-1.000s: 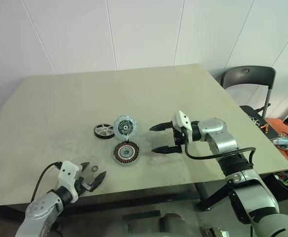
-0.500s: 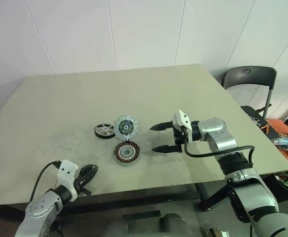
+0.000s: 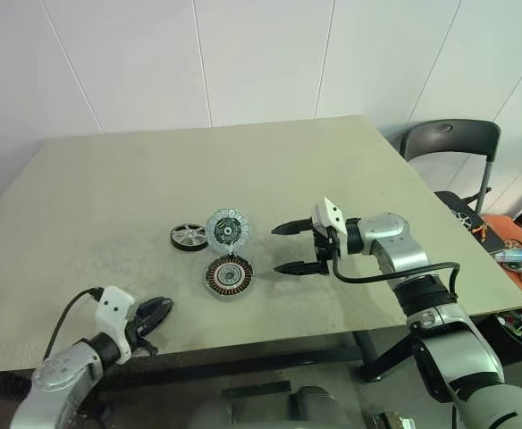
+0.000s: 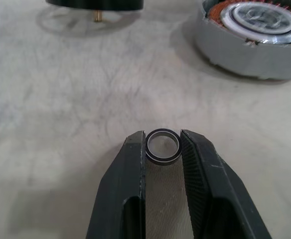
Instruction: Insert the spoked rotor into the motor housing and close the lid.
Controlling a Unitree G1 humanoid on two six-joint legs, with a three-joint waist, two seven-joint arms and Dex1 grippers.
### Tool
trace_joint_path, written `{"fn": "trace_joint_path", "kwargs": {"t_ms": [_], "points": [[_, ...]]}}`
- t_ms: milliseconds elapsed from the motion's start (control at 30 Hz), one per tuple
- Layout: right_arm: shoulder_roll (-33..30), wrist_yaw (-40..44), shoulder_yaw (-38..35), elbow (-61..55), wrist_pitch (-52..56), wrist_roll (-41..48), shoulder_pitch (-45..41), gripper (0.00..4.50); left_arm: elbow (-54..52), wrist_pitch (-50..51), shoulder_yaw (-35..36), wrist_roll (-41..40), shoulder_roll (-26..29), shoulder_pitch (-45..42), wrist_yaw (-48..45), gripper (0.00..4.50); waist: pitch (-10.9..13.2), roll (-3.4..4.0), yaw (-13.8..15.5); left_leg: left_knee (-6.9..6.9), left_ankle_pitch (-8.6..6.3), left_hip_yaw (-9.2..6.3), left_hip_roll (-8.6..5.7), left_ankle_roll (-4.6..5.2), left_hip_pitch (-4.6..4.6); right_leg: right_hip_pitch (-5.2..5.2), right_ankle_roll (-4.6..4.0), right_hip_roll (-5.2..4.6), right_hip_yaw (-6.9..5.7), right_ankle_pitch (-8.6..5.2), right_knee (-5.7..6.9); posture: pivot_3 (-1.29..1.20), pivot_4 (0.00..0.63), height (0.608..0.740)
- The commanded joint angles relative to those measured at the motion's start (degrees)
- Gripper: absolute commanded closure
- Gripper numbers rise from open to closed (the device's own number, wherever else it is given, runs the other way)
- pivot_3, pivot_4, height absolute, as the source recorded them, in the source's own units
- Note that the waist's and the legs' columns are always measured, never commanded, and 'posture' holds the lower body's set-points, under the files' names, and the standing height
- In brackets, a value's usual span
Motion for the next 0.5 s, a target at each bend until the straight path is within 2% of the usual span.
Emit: {"fn": "trace_joint_path", "kwargs": {"t_ms": [33,267,433,500], "points": [[0.1,-0.11,-1.04,-0.43,-0.91,0.58,-2.1,0.0,-6.84,4.51,3.5,-6.85,2.48,-2.44,-1.8,3.82,0.0,0.01,0.06,0.01,0.0,-0.01,0.0,0.0,0.0,0.01,0.0,0.0,0.0,0.0,0.0,0.0,0.0,0.74],[-0.03,0.31,-0.88,0.1,-1.35,0.41,-2.36,0.0,-12.04,16.01,1.28,-17.33,8.79,-10.64,-6.02,3.82,0.02,0.02,-0.12,0.02,0.0,0.0,-0.01,0.01,0.02,0.02,0.0,0.04,0.01,0.01,0.03,0.0,0.0,0.74],[0.32,0.4,-0.67,0.57,-1.69,0.26,-2.78,0.0,-6.96,23.56,-0.99,-21.7,12.04,-21.94,-8.73,3.82,0.02,0.01,-0.21,0.1,0.01,-0.01,-0.02,0.01,0.04,0.05,0.01,0.06,0.0,0.01,0.1,0.0,0.0,0.74],[0.49,0.27,-0.67,0.5,-1.67,0.25,-2.84,0.0,-4.38,23.97,-2.86,-20.78,13.51,-25.62,-11.42,3.82,0.02,0.02,-0.44,0.09,0.01,-0.01,-0.02,0.01,0.07,0.05,0.01,0.08,0.0,0.02,0.13,0.0,0.0,0.74]]}}
